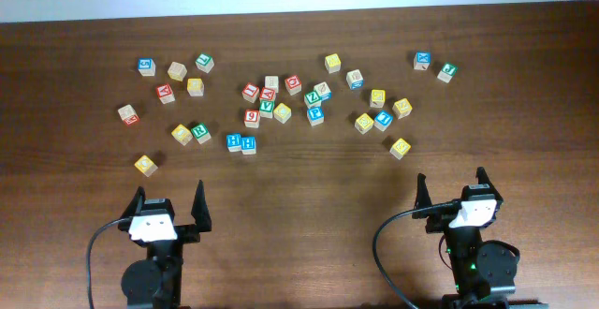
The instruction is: Spell out RSS
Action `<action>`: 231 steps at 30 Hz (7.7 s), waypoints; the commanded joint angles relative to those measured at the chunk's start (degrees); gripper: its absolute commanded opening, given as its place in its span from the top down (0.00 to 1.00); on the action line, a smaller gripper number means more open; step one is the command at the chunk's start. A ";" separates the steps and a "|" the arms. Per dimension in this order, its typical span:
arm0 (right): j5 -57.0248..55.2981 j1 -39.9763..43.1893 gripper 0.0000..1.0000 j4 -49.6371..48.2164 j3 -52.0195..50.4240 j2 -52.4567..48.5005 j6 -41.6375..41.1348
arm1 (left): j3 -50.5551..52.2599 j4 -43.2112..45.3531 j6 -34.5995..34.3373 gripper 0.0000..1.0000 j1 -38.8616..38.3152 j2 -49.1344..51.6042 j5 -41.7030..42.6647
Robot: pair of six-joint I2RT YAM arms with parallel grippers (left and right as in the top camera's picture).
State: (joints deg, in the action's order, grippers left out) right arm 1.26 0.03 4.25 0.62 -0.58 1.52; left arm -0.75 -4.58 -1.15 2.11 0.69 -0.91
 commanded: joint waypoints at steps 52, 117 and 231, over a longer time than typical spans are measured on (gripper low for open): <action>-0.68 0.37 0.02 0.31 -0.31 0.39 -0.26 | -45.55 -6.01 -3.08 0.01 0.31 33.11 48.28; -0.68 0.37 0.02 0.31 -0.31 0.39 -0.26 | -81.79 -42.69 -38.66 0.28 -6.47 118.05 -5.25; -0.68 0.37 0.02 0.31 -0.31 0.39 -0.26 | -79.21 -50.82 -41.66 0.83 -9.09 100.08 8.85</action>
State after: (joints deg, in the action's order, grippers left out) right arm 0.86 0.03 4.27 0.62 -0.58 1.52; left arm -80.14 -52.10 -42.92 -7.31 105.10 -1.41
